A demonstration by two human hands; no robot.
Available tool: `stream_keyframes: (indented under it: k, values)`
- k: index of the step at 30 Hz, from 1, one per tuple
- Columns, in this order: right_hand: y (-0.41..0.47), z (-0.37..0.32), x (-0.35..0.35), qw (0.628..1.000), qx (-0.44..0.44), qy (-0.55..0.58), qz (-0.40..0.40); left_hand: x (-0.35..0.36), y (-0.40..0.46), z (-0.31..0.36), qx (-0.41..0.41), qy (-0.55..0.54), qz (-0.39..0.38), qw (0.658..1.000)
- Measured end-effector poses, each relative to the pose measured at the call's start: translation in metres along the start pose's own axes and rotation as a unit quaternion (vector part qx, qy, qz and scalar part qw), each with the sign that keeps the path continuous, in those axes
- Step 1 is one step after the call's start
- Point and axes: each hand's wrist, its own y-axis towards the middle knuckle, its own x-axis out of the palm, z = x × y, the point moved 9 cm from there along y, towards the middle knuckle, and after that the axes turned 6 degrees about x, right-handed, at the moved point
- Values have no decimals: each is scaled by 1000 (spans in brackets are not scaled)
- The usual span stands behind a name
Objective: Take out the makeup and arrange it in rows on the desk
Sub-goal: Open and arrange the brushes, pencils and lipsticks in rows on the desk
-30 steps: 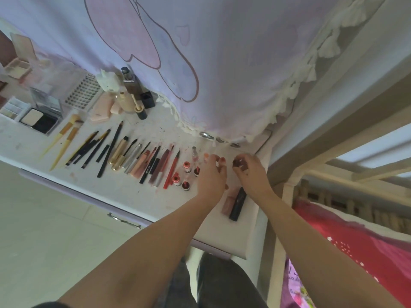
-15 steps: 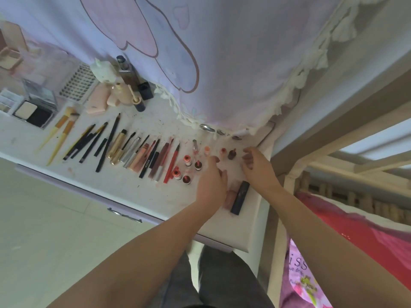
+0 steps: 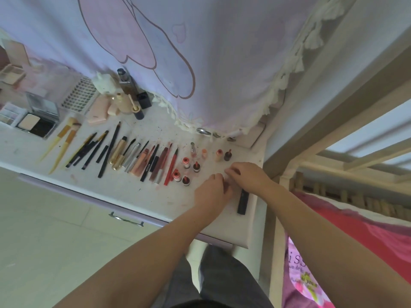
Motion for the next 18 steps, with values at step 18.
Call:
stream_keyframes:
  k: [18]
  values:
    - [-62,-15,-39,931,-45,355,-74,-48,-21,31,111,-234,-8,966]
